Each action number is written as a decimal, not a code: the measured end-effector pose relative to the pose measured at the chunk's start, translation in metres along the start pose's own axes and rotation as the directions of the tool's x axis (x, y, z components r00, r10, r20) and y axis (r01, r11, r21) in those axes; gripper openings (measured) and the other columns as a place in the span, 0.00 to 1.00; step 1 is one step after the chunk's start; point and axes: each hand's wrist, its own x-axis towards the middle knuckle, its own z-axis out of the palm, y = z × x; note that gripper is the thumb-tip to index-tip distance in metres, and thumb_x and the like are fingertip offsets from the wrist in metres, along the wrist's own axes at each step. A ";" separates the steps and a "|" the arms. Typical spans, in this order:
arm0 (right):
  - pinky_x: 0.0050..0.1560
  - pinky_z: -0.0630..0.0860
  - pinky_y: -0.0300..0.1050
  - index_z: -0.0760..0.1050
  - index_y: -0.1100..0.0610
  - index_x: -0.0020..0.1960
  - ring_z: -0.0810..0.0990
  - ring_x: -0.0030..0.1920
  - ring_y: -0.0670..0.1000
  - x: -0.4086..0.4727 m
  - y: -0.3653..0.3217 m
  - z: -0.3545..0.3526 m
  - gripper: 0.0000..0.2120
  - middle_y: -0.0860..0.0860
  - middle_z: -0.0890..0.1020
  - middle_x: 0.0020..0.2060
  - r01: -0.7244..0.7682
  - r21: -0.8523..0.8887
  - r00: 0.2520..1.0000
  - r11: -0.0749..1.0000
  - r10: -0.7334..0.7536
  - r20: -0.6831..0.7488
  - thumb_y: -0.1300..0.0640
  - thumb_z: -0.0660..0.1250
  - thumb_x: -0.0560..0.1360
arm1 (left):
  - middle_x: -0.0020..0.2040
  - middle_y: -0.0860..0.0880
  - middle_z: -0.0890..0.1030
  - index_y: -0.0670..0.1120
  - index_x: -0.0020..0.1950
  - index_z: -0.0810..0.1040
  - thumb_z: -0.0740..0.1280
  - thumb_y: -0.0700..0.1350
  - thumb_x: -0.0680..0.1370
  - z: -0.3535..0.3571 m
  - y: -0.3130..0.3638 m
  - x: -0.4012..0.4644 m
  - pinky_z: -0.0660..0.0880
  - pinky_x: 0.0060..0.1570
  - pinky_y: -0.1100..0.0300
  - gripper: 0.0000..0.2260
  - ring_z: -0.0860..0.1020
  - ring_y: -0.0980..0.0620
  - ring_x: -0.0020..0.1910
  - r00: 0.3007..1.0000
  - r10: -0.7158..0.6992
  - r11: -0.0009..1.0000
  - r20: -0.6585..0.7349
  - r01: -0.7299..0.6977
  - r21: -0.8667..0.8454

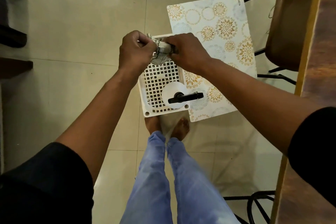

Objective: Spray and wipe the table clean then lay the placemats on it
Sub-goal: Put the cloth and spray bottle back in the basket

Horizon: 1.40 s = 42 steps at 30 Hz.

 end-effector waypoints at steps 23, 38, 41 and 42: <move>0.41 0.69 0.48 0.80 0.54 0.58 0.77 0.44 0.55 0.034 -0.002 -0.017 0.12 0.51 0.80 0.44 0.157 -0.205 0.965 0.966 -0.106 0.242 0.52 0.71 0.76 | 0.52 0.56 0.87 0.51 0.58 0.88 0.73 0.44 0.76 -0.004 -0.036 0.002 0.80 0.56 0.54 0.11 0.83 0.57 0.53 0.896 0.443 0.881 -0.030 -0.429 0.200; 0.50 0.71 0.53 0.82 0.39 0.63 0.73 0.56 0.59 0.030 0.000 -0.019 0.16 0.44 0.82 0.57 0.411 -0.211 0.908 0.887 -0.420 0.003 0.50 0.69 0.76 | 0.61 0.35 0.85 0.36 0.66 0.81 0.53 0.76 0.79 -0.011 -0.056 0.008 0.85 0.54 0.45 0.45 0.86 0.38 0.60 0.603 -0.512 0.351 0.612 0.797 -0.492; 0.45 0.74 0.52 0.82 0.41 0.63 0.76 0.55 0.58 0.028 -0.001 -0.025 0.16 0.47 0.80 0.61 0.461 -0.236 0.886 0.855 -0.459 0.065 0.50 0.67 0.77 | 0.66 0.36 0.83 0.37 0.70 0.79 0.67 0.69 0.78 -0.012 -0.051 0.019 0.81 0.64 0.44 0.38 0.84 0.38 0.64 0.633 -0.394 0.191 0.667 0.766 -0.614; 0.44 0.75 0.51 0.82 0.41 0.63 0.78 0.54 0.57 0.028 0.000 -0.026 0.16 0.48 0.80 0.62 0.469 -0.242 0.883 0.849 -0.457 0.107 0.51 0.68 0.77 | 0.65 0.37 0.83 0.38 0.70 0.79 0.71 0.65 0.78 -0.011 -0.049 0.023 0.81 0.64 0.45 0.34 0.84 0.39 0.63 0.657 -0.386 0.205 0.648 0.746 -0.634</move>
